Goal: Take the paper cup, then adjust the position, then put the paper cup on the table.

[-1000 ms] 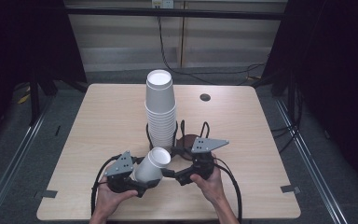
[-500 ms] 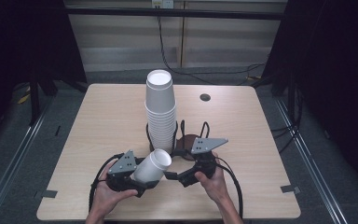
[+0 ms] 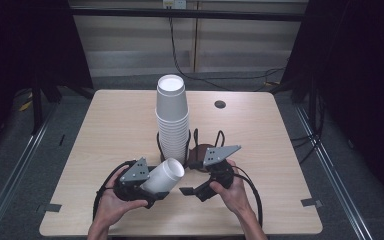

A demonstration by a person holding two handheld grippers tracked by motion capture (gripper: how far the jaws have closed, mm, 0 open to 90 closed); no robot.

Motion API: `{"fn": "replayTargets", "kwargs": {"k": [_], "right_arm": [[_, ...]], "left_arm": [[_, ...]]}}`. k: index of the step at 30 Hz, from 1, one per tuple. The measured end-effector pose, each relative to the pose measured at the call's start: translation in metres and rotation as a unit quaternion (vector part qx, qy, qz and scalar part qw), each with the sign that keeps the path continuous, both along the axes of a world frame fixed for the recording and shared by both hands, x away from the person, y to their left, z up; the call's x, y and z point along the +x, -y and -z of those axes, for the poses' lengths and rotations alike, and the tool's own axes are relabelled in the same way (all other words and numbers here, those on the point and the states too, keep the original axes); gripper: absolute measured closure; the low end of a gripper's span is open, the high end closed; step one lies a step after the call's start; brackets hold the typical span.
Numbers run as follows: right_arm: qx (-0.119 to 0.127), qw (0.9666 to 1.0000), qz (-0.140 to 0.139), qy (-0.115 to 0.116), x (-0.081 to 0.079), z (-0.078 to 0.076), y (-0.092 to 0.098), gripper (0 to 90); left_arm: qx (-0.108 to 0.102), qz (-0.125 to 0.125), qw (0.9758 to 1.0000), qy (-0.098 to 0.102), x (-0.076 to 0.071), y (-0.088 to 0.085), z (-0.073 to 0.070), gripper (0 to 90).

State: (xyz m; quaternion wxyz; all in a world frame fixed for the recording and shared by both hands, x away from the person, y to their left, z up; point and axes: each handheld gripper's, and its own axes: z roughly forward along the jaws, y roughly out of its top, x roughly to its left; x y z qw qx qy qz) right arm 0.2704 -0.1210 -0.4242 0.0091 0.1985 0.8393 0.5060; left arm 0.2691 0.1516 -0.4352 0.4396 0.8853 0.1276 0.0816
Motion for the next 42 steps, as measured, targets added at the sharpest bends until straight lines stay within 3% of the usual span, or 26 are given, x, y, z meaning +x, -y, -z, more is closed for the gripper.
{"fn": "replayTargets", "kwargs": {"k": [4, 8, 10, 15, 23, 32, 39, 42], "right_arm": [[-0.011, 0.9999, -0.001, -0.001, 0.003, 0.0, 0.002, 13.6], [-0.038, 0.9993, -0.002, -0.002, 0.006, -0.002, 0.002, 14.3], [-0.04, 0.999, -0.013, -0.014, 0.007, -0.002, 0.003, 14.2], [-0.055, 0.9982, -0.017, -0.015, 0.009, -0.002, 0.0, 13.7], [-0.081, 0.9958, -0.029, -0.031, 0.012, 0.0, -0.002, 15.2], [-0.112, 0.9925, -0.04, -0.025, 0.012, 0.0, -0.006, 15.2], [-0.129, 0.9894, -0.052, -0.04, 0.013, 0.001, -0.01, 13.4], [-0.139, 0.9879, -0.058, -0.038, 0.014, 0.001, -0.012, 13.5]], "left_arm": [[0.016, 0.003, 0.9999, -0.003, 0.002, 0.002, 0.003, 18.8], [0.027, 0.011, 0.9996, -0.007, 0.002, 0.006, 0.003, 18.8], [0.036, 0.016, 0.9992, -0.005, 0.003, 0.007, 0.001, 18.8], [0.051, 0.021, 0.9985, -0.005, 0.005, 0.01, -0.001, 18.8], [0.093, 0.035, 0.995, 0.002, 0.005, 0.017, -0.004, 18.8], [0.116, 0.042, 0.9924, 0.007, 0.003, 0.02, -0.007, 19.0], [0.132, 0.053, 0.9899, 0.003, 0.0, 0.025, -0.006, 19.0], [0.144, 0.062, 0.9876, 0.005, 0.001, 0.028, -0.007, 19.0]]}}
